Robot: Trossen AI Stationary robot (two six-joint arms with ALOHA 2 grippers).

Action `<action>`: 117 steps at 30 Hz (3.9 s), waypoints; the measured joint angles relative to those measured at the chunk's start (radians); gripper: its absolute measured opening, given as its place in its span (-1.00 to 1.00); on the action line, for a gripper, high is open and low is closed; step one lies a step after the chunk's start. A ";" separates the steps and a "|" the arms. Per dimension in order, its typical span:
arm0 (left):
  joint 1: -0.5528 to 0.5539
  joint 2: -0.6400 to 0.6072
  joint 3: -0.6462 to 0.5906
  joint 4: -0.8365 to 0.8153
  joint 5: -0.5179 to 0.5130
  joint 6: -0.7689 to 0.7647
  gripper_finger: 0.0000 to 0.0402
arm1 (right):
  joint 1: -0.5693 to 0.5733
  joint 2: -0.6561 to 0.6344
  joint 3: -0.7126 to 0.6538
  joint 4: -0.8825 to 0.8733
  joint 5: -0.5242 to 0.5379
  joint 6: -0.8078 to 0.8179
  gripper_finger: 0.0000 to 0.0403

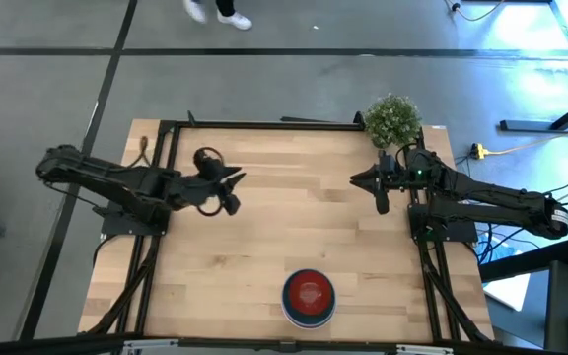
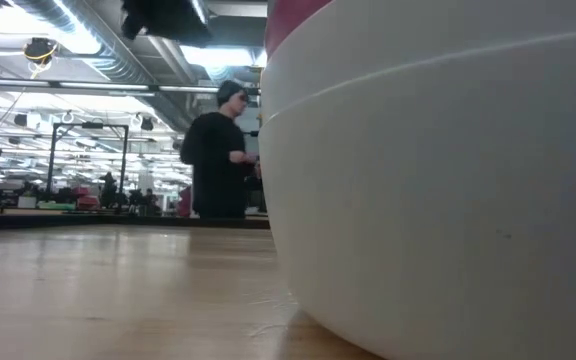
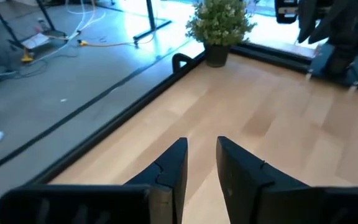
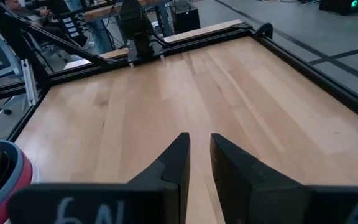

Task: Nest bowls inside each other
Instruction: Return to Home Position

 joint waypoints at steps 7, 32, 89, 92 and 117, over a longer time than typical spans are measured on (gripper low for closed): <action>0.000 -0.200 -0.193 0.064 0.013 0.000 -0.60 | 0.000 0.000 0.000 0.001 0.001 -0.013 -0.68; 0.171 -0.648 -0.540 0.102 0.021 0.162 -0.60 | -0.045 0.000 -0.368 0.571 0.083 0.134 -0.68; 0.904 -0.767 -0.916 0.494 0.535 0.365 -0.60 | -0.491 0.013 -0.367 0.427 0.175 -0.043 -0.68; 0.910 -0.767 -0.916 0.489 0.529 0.371 -0.60 | -0.491 0.013 -0.367 0.427 0.182 -0.025 -0.68; 0.912 -0.767 -0.916 0.489 0.517 0.375 -0.60 | -0.491 0.013 -0.367 0.427 0.193 -0.025 -0.68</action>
